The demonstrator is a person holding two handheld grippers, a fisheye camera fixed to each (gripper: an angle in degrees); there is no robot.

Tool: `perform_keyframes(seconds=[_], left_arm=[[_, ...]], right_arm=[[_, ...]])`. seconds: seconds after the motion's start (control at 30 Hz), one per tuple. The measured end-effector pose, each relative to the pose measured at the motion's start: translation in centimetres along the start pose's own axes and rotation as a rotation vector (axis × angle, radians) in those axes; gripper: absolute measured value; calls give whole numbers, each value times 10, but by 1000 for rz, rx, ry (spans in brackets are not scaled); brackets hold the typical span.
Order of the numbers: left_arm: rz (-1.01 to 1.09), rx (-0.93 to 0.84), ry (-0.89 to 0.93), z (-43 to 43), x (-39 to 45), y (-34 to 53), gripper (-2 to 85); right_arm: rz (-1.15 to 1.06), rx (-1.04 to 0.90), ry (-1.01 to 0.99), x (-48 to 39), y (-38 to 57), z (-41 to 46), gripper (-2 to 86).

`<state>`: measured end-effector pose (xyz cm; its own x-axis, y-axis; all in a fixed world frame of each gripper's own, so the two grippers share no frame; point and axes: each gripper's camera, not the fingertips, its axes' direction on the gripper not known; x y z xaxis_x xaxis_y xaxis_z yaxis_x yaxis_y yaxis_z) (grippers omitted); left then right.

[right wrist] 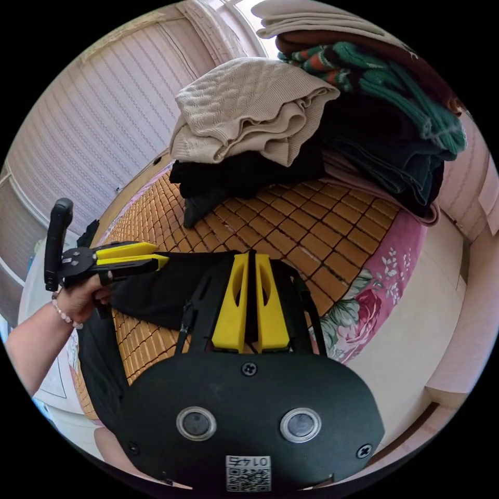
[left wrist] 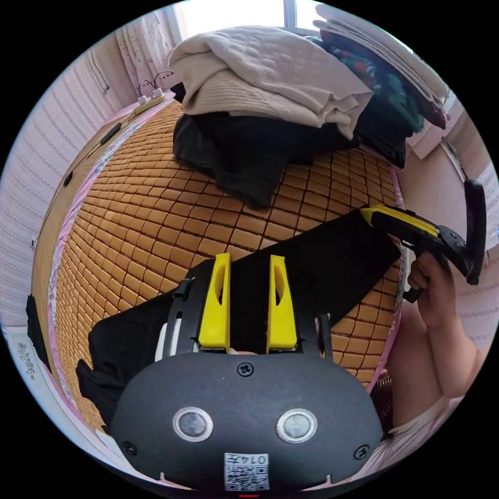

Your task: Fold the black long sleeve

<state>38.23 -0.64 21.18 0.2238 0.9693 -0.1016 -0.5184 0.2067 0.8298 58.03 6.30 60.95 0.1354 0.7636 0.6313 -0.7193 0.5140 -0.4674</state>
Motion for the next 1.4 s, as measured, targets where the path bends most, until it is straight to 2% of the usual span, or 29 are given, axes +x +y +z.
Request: perform_keyframes(seconds=[0.13,0.3,0.4,0.53,0.6,0.67,0.73,0.8,0.87,0.93,1.03,1.2,1.27,1.4], left_arm=[[-55,16,95,-11,-15,-2,5],[-145,38,112,-55,-40,3,-9],[-163,109,91,-119,-62,24,-10],[-229,263,18,-246,-109,94,-9],[-291,366,-17,-308,-129,151,-9],[-402,451,-58,-374,-146,243,-6],[-519,450,-54,-402,-156,319,-1],[-623,432,-65,-415,-156,396,17],[-778,300,-84,-411,-150,483,61],[-860,220,-74,-408,-138,532,74],[-912,196,-29,-409,-112,576,76],[-784,146,49,-404,-76,555,69],[-686,89,-2,-397,-60,524,75],[-620,21,-69,-377,-57,487,82]], right_arm=[[-34,-12,-32,11,7,-9,9],[-144,92,-241,16,27,-32,7],[-252,157,-425,12,42,-55,7],[-419,280,-691,-30,65,-121,9],[-558,253,-856,-74,81,-153,10],[-803,99,-1068,-152,123,-184,14],[-978,-78,-1163,-208,178,-188,20],[-1139,-260,-1105,-250,248,-171,31],[-1292,-480,-898,-274,335,-126,57],[-1346,-583,-797,-269,382,-97,76],[-1274,-710,-768,-245,418,-65,102],[-1177,-666,-631,-208,424,-34,94],[-1164,-624,-550,-202,422,-18,90],[-1164,-586,-471,-210,423,7,87]])
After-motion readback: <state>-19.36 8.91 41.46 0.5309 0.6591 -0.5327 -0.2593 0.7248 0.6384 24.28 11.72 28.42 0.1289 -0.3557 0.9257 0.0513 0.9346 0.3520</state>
